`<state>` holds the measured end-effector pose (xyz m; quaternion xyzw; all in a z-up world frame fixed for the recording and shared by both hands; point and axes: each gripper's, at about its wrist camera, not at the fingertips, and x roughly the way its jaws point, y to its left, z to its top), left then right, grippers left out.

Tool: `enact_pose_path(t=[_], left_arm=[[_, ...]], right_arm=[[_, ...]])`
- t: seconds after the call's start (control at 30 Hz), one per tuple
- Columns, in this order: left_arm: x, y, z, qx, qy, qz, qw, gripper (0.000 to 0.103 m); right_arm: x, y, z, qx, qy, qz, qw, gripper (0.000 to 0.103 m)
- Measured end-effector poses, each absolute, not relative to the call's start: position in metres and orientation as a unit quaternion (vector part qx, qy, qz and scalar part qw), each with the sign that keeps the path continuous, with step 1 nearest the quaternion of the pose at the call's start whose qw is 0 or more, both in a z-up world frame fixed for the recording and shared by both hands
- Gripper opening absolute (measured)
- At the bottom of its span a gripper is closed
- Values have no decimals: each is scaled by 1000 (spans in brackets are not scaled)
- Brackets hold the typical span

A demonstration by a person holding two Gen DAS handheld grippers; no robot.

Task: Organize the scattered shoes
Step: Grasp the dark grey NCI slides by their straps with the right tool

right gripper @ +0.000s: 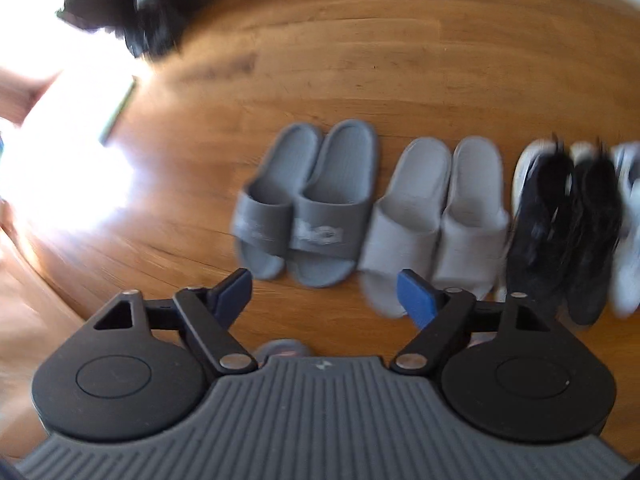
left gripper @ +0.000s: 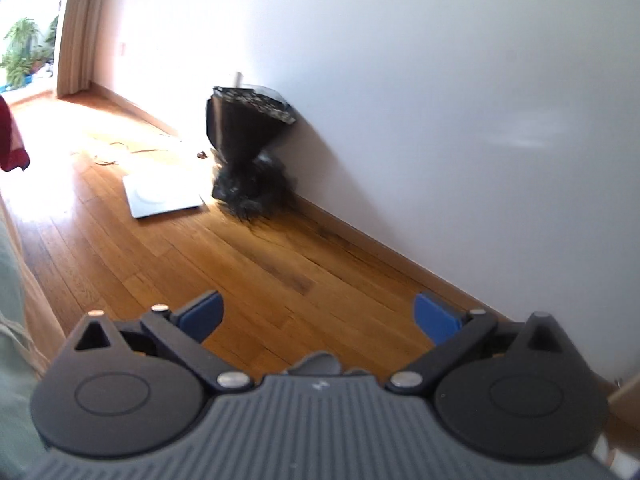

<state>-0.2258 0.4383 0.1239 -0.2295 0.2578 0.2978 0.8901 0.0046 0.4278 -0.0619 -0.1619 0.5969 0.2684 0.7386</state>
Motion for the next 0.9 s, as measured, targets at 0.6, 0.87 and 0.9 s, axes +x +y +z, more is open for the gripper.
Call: enact_pose_path(t=[0.6, 0.87, 0.9], left_arm=[[-212, 469, 54, -253, 310, 299, 866, 103], [-206, 484, 52, -266, 310, 287, 866, 103], [-204, 484, 52, -264, 310, 283, 868, 103]], right_arm=[[-112, 575, -301, -497, 270, 477, 673, 84], [-77, 551, -279, -453, 303, 492, 679, 86], [-73, 549, -276, -446, 309, 490, 683, 89]])
